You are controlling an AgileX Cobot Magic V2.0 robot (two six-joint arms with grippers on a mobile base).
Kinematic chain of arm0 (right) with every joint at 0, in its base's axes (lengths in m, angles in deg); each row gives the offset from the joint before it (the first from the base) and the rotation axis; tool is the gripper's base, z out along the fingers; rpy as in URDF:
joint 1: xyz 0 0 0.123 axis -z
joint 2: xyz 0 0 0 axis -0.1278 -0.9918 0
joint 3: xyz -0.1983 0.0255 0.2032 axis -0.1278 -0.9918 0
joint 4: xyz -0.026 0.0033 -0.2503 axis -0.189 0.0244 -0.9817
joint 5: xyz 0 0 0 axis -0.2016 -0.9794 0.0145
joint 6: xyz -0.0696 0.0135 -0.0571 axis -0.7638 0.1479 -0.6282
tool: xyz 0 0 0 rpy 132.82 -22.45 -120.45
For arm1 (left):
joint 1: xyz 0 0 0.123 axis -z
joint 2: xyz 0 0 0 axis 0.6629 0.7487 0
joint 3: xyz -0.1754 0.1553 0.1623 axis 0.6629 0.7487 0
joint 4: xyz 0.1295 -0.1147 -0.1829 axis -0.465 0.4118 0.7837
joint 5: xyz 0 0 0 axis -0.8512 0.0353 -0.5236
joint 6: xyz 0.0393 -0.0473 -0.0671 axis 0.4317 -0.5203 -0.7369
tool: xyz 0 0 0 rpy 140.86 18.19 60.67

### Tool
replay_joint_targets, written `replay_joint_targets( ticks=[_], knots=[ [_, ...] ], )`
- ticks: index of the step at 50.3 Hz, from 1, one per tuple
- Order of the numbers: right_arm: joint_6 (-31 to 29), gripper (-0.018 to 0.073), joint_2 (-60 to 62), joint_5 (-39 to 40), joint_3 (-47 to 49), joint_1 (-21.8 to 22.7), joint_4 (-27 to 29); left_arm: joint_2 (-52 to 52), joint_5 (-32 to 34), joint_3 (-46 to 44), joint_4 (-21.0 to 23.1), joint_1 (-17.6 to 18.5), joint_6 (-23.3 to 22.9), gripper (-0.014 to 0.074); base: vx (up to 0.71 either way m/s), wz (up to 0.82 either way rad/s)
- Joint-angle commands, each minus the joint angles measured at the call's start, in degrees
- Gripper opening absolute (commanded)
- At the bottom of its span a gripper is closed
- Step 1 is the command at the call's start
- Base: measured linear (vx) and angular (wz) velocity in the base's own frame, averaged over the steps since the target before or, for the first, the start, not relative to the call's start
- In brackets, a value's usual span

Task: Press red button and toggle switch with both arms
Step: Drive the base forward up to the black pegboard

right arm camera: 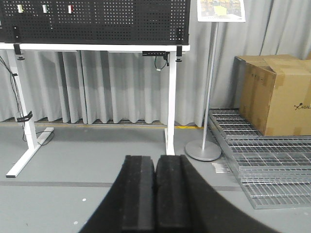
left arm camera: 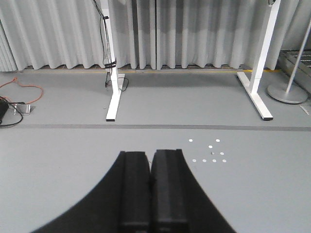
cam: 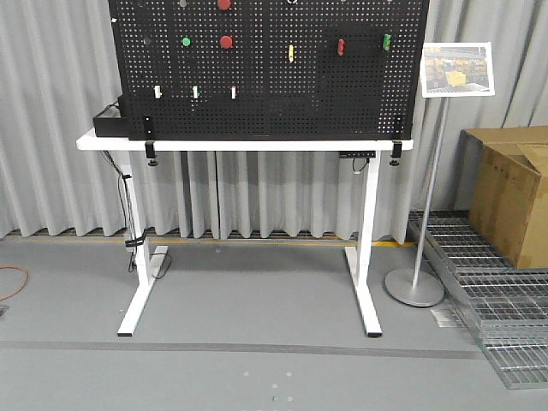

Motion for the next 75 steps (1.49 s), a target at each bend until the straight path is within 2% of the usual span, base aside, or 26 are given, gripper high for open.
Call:
replay_joint_targets(
  ticks=[1, 43, 75],
  knots=[
    [-0.1, -0.0003, 1.0, 4.7, -0.6, 0.0, -0.3, 0.2, 4.7, 1.0, 0.5, -0.1, -0.3, 0.0002, 0.0, 0.0],
    [-0.1, -0.0003, 1.0, 4.7, -0.6, 0.0, -0.3, 0.2, 4.7, 1.0, 0.5, -0.1, -0.3, 0.0002, 0.01, -0.01],
    [-0.1, -0.0003, 1.0, 4.7, -0.6, 0.0, -0.3, 0.2, 4.7, 1.0, 0.5, -0.1, -0.3, 0.0002, 0.16, 0.01]
  ],
)
